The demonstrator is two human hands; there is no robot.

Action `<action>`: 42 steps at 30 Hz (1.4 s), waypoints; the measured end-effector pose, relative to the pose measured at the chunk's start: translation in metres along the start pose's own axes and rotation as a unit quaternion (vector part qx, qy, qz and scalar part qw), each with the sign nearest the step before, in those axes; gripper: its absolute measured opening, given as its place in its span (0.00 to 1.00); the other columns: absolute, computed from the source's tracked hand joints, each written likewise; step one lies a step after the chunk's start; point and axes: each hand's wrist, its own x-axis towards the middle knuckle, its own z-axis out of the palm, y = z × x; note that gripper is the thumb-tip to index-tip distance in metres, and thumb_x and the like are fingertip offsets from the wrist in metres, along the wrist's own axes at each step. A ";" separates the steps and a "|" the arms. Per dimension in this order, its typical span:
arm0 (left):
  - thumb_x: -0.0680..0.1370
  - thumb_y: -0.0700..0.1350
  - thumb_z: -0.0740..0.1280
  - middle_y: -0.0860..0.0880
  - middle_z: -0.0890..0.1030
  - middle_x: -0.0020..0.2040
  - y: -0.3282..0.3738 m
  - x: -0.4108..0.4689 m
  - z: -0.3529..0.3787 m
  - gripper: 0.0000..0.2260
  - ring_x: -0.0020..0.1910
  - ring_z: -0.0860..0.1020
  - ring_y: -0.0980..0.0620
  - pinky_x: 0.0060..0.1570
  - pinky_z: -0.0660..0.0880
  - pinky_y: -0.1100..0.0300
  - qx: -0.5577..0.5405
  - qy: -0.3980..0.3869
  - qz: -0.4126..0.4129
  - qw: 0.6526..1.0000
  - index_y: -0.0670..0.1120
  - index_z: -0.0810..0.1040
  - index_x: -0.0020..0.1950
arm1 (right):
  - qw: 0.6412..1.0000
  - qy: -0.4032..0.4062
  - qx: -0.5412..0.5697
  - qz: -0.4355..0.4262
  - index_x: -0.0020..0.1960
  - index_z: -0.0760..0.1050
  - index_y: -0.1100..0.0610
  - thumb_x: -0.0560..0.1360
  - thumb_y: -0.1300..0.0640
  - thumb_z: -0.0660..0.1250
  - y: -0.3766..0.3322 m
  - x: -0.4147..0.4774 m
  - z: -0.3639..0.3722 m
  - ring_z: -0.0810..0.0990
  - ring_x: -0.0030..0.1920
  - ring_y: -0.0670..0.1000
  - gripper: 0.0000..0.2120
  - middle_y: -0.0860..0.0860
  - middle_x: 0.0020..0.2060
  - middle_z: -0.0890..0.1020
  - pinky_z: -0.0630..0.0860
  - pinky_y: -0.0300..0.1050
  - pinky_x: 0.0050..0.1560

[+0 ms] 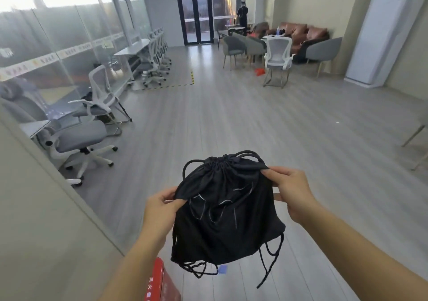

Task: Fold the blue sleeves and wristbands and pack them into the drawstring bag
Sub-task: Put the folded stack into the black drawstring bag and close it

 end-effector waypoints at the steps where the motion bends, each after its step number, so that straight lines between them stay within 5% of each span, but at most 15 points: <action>1: 0.76 0.34 0.71 0.51 0.88 0.39 0.003 0.026 0.004 0.13 0.39 0.86 0.51 0.34 0.79 0.62 -0.005 0.013 -0.012 1.000 0.52 0.86 0.46 | 1.000 -0.010 -0.007 0.005 0.46 0.86 0.58 0.76 0.63 0.70 -0.004 0.032 0.012 0.86 0.41 0.52 0.06 0.54 0.40 0.88 0.83 0.57 0.49; 6: 0.74 0.33 0.72 0.46 0.88 0.41 0.019 0.151 -0.011 0.15 0.42 0.86 0.44 0.41 0.80 0.53 -0.031 0.093 -0.043 0.994 0.53 0.88 0.44 | 0.998 -0.062 -0.023 0.007 0.43 0.86 0.56 0.76 0.62 0.70 -0.030 0.173 0.097 0.85 0.39 0.51 0.07 0.53 0.38 0.88 0.81 0.63 0.52; 16: 0.74 0.32 0.71 0.46 0.87 0.39 0.015 0.409 -0.122 0.13 0.36 0.85 0.50 0.32 0.78 0.62 -0.083 0.223 -0.030 0.971 0.49 0.87 0.50 | 0.982 -0.186 -0.033 0.016 0.47 0.86 0.58 0.76 0.60 0.71 -0.033 0.402 0.342 0.86 0.41 0.50 0.05 0.54 0.41 0.88 0.82 0.51 0.43; 26: 0.75 0.34 0.70 0.50 0.88 0.41 0.036 0.624 -0.300 0.12 0.37 0.86 0.53 0.36 0.79 0.60 -0.109 0.342 -0.061 0.931 0.47 0.86 0.53 | 0.951 -0.303 -0.048 0.046 0.47 0.85 0.59 0.76 0.61 0.71 -0.047 0.560 0.633 0.85 0.41 0.51 0.05 0.54 0.41 0.88 0.81 0.50 0.43; 32: 0.76 0.35 0.70 0.51 0.88 0.42 0.041 0.718 -0.439 0.13 0.40 0.86 0.52 0.36 0.81 0.61 -0.072 0.405 -0.067 0.909 0.51 0.85 0.53 | 0.911 -0.403 -0.030 0.079 0.49 0.84 0.58 0.78 0.61 0.68 -0.035 0.632 0.836 0.83 0.36 0.49 0.06 0.51 0.41 0.86 0.78 0.46 0.36; 36: 0.76 0.37 0.72 0.52 0.87 0.44 0.048 0.764 -0.531 0.12 0.45 0.86 0.50 0.50 0.83 0.49 -0.011 0.441 -0.086 0.893 0.53 0.86 0.53 | 0.873 -0.474 -0.026 0.107 0.50 0.84 0.58 0.78 0.61 0.68 -0.026 0.661 0.975 0.81 0.35 0.49 0.06 0.53 0.44 0.85 0.78 0.49 0.41; 42: 0.76 0.35 0.72 0.56 0.87 0.42 0.086 0.811 -0.669 0.11 0.43 0.86 0.53 0.37 0.80 0.63 -0.020 0.543 -0.063 0.837 0.52 0.86 0.50 | 0.810 -0.573 -0.025 0.126 0.46 0.84 0.58 0.76 0.62 0.69 -0.051 0.659 1.191 0.81 0.31 0.49 0.05 0.51 0.34 0.85 0.77 0.44 0.33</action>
